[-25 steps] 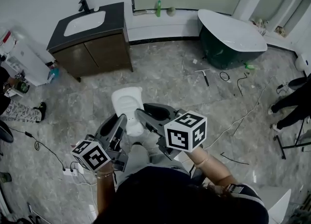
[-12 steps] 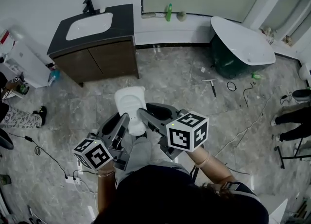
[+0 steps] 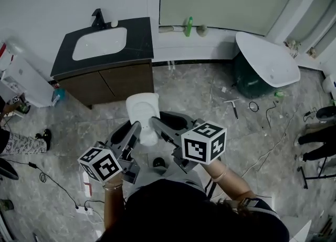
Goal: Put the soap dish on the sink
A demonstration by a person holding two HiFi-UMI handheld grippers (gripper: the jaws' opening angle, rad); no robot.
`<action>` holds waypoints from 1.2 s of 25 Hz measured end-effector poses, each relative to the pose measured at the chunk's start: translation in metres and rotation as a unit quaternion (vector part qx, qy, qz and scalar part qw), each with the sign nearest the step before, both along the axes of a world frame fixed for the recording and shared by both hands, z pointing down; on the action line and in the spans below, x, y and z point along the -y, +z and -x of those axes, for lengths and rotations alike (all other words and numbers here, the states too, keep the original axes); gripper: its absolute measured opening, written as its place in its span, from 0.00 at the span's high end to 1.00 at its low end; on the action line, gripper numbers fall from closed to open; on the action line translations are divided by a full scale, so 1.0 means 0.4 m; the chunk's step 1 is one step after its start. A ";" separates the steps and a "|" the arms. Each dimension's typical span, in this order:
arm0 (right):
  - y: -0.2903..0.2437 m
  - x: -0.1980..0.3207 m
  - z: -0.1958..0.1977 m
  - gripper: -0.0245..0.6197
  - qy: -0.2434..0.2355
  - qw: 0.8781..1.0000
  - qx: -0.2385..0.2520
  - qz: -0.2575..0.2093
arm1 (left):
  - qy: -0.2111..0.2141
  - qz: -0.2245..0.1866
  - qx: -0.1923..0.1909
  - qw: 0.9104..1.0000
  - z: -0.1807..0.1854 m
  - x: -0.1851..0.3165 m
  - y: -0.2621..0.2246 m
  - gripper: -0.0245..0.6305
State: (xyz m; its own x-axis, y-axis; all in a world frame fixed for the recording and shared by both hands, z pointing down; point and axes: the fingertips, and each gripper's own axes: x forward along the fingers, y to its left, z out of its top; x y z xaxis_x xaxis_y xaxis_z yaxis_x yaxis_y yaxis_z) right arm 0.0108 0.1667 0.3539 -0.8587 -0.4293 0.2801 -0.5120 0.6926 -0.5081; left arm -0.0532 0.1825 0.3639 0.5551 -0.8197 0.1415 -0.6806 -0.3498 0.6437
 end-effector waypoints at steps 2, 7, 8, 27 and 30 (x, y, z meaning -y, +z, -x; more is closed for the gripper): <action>0.016 0.001 0.000 0.80 0.002 1.000 -0.003 -0.003 | 0.001 0.000 -0.003 1.000 -0.001 0.001 0.017 0.79; 0.061 0.045 0.005 0.80 0.002 1.000 -0.003 -0.004 | 0.003 -0.003 -0.008 1.000 0.004 0.045 0.066 0.79; 0.062 0.093 0.011 0.80 0.001 1.000 -0.004 -0.003 | 0.002 0.001 -0.007 1.000 0.010 0.092 0.066 0.79; 0.027 0.864 0.029 0.80 -0.038 0.999 0.021 0.021 | -0.035 0.014 0.025 0.999 0.024 0.850 0.018 0.79; 0.036 0.923 0.047 0.80 -0.047 0.999 0.018 0.022 | -0.041 0.015 0.022 0.999 0.040 0.906 0.031 0.79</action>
State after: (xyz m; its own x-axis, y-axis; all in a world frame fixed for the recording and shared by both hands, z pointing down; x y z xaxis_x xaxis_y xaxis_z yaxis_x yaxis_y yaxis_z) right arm -0.0079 -0.2025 0.3684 -0.9044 -0.3345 0.2651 -0.4268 0.7139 -0.5552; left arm -0.0692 -0.1799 0.3765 0.4790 -0.8570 0.1902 -0.7339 -0.2721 0.6223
